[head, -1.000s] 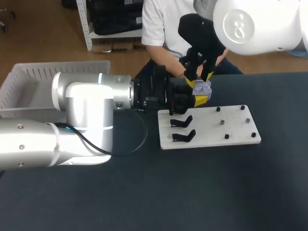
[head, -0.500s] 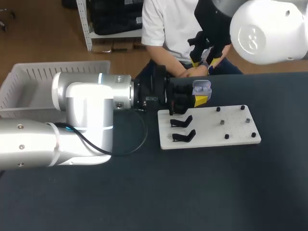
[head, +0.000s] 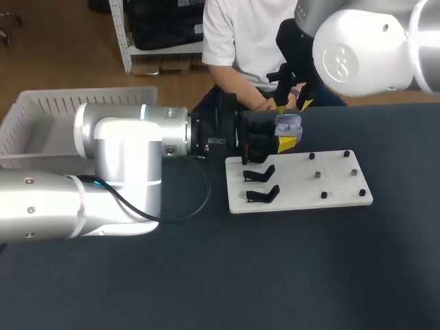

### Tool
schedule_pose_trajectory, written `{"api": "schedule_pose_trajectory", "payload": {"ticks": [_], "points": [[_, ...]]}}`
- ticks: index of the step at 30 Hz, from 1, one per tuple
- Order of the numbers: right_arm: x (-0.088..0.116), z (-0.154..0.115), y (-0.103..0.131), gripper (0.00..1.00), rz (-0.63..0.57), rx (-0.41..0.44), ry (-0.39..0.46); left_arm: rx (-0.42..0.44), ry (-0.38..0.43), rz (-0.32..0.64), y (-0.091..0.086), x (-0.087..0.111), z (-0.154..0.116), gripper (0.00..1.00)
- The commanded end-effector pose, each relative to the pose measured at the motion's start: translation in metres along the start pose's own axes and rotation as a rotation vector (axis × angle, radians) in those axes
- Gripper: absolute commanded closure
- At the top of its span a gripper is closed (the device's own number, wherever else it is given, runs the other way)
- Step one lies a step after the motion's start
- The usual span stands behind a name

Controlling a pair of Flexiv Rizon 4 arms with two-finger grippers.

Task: Pick up each earbud case from the left stands, insert the matching earbuds, close the lid, and place the case in the box.

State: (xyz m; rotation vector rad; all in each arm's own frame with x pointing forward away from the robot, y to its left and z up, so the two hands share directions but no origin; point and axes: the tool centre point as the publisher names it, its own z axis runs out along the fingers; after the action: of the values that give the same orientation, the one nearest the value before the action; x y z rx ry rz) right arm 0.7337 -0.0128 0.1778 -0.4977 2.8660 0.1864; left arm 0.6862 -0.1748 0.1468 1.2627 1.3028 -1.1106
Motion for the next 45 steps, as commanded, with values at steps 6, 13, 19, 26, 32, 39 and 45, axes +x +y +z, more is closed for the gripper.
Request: {"api": "schedule_pose_trajectory", "payload": {"ticks": [6, 13, 19, 26, 32, 39, 45], "points": [[0.021, -0.007, 0.001, 0.56, 0.017, -0.011, 0.003, -0.006, -0.007, 0.004, -0.001, 0.001, 0.000, 1.00], [0.028, -0.009, 0.004, 0.55, 0.027, -0.024, -0.005, -0.006, -0.007, 0.004, -0.001, 0.001, 0.000, 1.00], [0.026, -0.023, -0.007, 0.51, 0.087, -0.029, -0.072, -0.006, -0.007, 0.004, -0.001, 0.001, 0.000, 1.00], [0.052, -0.061, -0.044, 0.36, 0.254, -0.070, -0.200, -0.006, -0.007, 0.004, -0.001, 0.001, 0.000, 1.00], [0.088, -0.070, -0.065, 0.16, 0.369, -0.079, -0.242, -0.036, -0.031, 0.049, 0.014, -0.016, -0.034, 1.00], [0.122, -0.056, -0.074, 0.13, 0.472, -0.111, -0.202, -0.192, 0.055, 0.121, 0.044, -0.028, -0.126, 1.00], [0.131, -0.052, -0.074, 0.07, 0.506, -0.118, -0.199, -0.347, 0.156, 0.141, 0.071, -0.020, -0.210, 1.00]]}}
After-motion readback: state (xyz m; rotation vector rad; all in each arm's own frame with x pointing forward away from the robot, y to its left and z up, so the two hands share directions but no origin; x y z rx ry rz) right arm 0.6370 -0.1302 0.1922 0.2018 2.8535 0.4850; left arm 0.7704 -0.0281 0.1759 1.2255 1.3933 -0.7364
